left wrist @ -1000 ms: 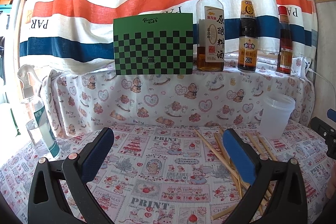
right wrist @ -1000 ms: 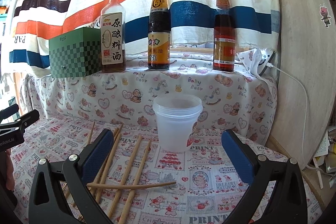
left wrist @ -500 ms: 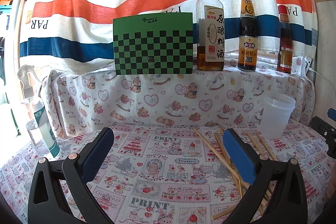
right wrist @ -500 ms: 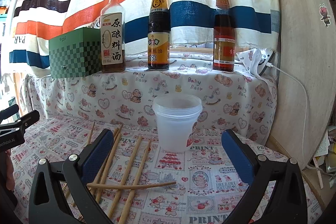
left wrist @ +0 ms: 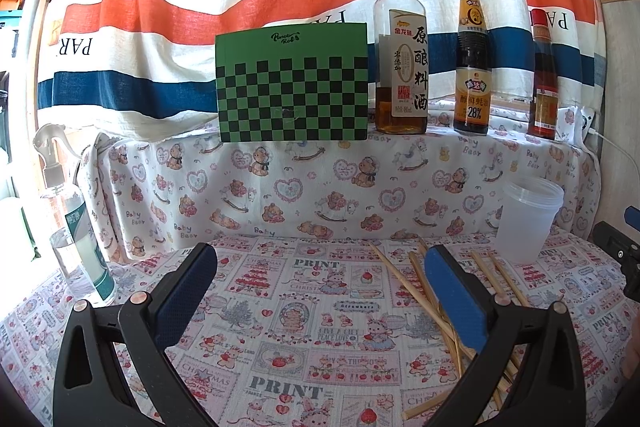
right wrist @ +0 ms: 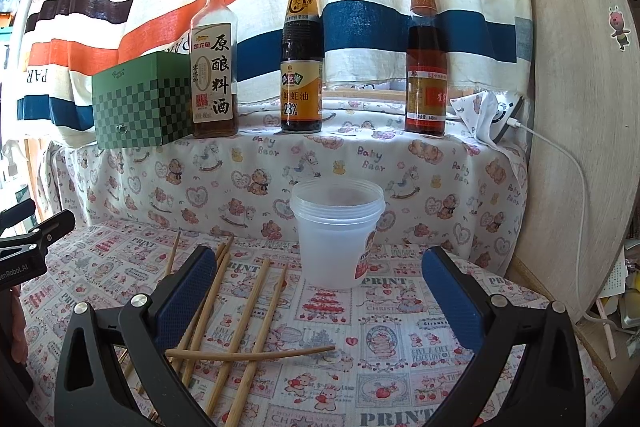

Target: Organize utensils

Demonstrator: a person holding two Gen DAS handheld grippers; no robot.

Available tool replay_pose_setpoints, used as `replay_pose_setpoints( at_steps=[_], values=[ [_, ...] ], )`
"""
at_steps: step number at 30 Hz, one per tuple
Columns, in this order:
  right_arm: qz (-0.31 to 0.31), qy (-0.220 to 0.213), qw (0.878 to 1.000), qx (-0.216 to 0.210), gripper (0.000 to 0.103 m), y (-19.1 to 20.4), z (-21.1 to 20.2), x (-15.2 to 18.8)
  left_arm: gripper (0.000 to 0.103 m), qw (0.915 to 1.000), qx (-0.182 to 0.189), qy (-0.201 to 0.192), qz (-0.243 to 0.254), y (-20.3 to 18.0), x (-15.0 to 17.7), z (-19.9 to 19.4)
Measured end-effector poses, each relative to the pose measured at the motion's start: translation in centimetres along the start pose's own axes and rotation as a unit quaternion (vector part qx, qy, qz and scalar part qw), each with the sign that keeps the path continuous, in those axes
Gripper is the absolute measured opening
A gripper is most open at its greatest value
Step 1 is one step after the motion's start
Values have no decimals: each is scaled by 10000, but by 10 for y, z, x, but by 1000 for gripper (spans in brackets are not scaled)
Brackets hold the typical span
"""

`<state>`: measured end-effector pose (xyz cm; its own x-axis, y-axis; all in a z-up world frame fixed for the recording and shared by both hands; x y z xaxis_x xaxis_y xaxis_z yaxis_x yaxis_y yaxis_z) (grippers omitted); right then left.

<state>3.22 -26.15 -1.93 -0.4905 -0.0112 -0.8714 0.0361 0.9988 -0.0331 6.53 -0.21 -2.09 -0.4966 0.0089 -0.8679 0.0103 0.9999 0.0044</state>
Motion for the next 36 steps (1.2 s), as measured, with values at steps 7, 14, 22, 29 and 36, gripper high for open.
replay_pose_setpoints(
  at_steps=[7, 14, 22, 29, 36],
  values=[
    [5, 1, 10000, 1, 103, 0, 1, 0, 103, 10000, -5, 27, -1, 1, 0, 2],
    [36, 62, 10000, -6, 103, -2, 3, 2, 103, 10000, -4, 31, -10, 2, 1, 3],
    [30, 73, 10000, -1, 103, -1, 3, 1, 103, 10000, -3, 30, -4, 2, 1, 3],
    [24, 69, 10000, -6, 103, -2, 3, 2, 103, 10000, 2, 16, -21, 2, 3, 4],
    [35, 72, 10000, 2, 103, -1, 3, 2, 103, 10000, -2, 40, -17, 2, 5, 4]
  ],
)
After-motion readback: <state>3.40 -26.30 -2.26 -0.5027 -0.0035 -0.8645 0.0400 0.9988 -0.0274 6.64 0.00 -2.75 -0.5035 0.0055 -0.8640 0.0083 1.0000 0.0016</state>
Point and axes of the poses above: each gripper's, at about its wrist camera, not at the fingertips, and z roughly the way its jaws point, y to its left, x to its underside, the point moved 7 cm from there along z, roughly the way its jaws point, and after that the axes turned 12 degrees about y, right-handed, at the moved point
